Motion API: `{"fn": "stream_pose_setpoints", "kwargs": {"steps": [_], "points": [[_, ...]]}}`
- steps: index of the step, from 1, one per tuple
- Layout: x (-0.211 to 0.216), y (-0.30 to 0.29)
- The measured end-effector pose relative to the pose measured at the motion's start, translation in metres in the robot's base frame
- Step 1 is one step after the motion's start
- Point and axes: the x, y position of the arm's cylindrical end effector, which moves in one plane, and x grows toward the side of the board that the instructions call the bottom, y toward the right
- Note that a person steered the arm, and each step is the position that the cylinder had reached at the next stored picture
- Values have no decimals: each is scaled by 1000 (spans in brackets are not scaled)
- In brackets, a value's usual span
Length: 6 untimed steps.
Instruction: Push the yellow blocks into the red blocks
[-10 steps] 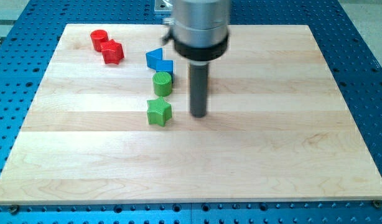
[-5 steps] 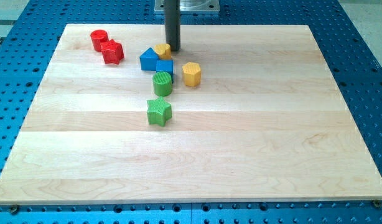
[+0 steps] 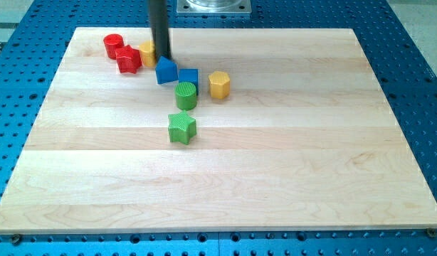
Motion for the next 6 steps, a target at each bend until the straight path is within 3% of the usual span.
{"fn": "stream_pose_setpoints", "kwargs": {"steps": [1, 3, 4, 6], "points": [[-2, -8], [9, 31], [48, 4], [50, -61]]}}
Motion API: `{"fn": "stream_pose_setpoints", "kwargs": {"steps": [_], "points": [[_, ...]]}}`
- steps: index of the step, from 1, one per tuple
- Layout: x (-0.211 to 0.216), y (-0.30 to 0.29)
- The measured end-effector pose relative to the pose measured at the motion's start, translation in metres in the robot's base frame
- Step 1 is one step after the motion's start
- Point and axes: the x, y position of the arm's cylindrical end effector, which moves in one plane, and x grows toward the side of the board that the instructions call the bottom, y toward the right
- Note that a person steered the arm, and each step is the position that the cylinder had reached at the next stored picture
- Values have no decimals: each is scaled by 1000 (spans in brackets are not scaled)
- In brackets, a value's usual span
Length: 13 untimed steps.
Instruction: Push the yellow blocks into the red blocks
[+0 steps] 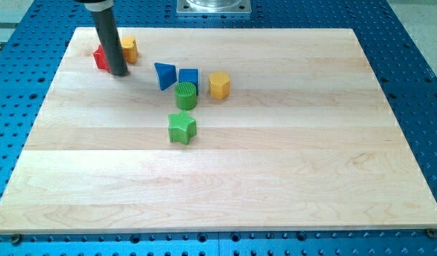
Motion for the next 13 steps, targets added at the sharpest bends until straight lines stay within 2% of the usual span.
{"fn": "stream_pose_setpoints", "kwargs": {"steps": [1, 2, 3, 4, 5, 7, 8, 9, 10, 11, 12, 13], "points": [[-2, 34], [-22, 92], [-22, 175], [26, 269], [98, 225], [37, 192], [-17, 166], [-34, 99], [-40, 94], [-70, 125], [-73, 86], [-67, 80]]}}
